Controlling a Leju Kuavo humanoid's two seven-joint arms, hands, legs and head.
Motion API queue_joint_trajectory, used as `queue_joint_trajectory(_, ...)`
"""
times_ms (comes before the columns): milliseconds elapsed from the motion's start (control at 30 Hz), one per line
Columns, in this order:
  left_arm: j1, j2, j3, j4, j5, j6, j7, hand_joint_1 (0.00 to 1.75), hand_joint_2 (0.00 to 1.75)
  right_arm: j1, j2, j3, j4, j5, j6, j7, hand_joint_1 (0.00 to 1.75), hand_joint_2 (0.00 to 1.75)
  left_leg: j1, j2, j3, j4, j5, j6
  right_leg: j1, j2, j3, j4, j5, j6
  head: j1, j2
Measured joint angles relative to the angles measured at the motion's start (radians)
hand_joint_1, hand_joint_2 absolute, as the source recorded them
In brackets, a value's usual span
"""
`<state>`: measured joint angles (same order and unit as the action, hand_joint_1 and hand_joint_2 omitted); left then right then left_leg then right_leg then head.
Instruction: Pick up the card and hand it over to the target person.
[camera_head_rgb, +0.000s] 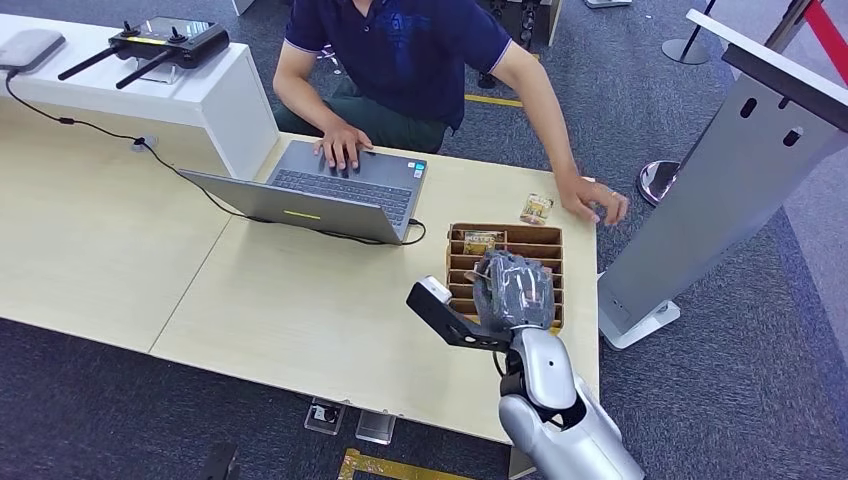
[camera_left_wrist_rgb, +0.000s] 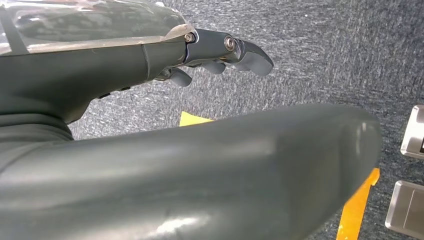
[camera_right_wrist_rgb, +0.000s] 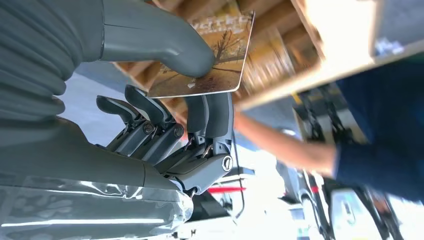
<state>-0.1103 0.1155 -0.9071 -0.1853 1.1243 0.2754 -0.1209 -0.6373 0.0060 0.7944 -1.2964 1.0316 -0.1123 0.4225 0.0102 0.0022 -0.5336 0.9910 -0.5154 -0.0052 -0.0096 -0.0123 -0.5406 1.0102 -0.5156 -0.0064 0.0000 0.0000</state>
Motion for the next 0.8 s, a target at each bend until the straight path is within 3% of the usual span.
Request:
queue_joint_trajectory(200,-0.001,0.001,-0.02,0.0,-0.018,-0.006,-0.004,0.0,0.0,-0.15,0.087,0.05,0.279,-0.007,-0.075,-0.071,1.75,1.75,0.0,0.003,0.002,-0.002,0.0,0.0,0.0,0.003,0.001,-0.001,0.001,0.0,0.0,0.0)
queue_joint_trajectory(433,-0.01,0.004,-0.047,-0.002,-0.043,-0.011,-0.001,0.0,0.0,-0.294,0.212,0.062,0.66,0.046,-0.244,-0.134,1.75,1.75,0.0,0.004,0.005,-0.003,0.001,-0.001,0.0,0.004,0.003,-0.001,0.002,-0.001,0.0,0.0)
queue_joint_trajectory(600,-0.016,0.004,-0.051,-0.002,-0.047,-0.009,0.007,0.0,0.0,-0.347,0.255,0.048,0.789,0.073,-0.319,-0.14,1.75,1.75,0.0,0.003,0.004,-0.003,0.001,-0.001,0.0,0.003,0.003,-0.001,0.001,-0.001,0.0,0.0)
queue_joint_trajectory(767,-0.012,0.005,-0.055,-0.003,-0.05,-0.018,0.008,0.0,0.0,-0.354,0.266,0.037,0.814,0.089,-0.339,-0.136,1.75,1.75,0.0,0.001,0.004,-0.003,0.001,-0.001,0.0,0.001,0.004,-0.001,0.001,-0.001,0.0,0.0)
queue_joint_trajectory(800,-0.012,0.006,-0.058,-0.003,-0.052,-0.024,0.009,0.0,0.0,-0.353,0.266,0.036,0.814,0.091,-0.34,-0.135,1.31,1.75,0.0,0.001,0.004,-0.003,0.001,-0.001,0.0,0.001,0.004,-0.001,0.001,-0.001,0.0,0.0)
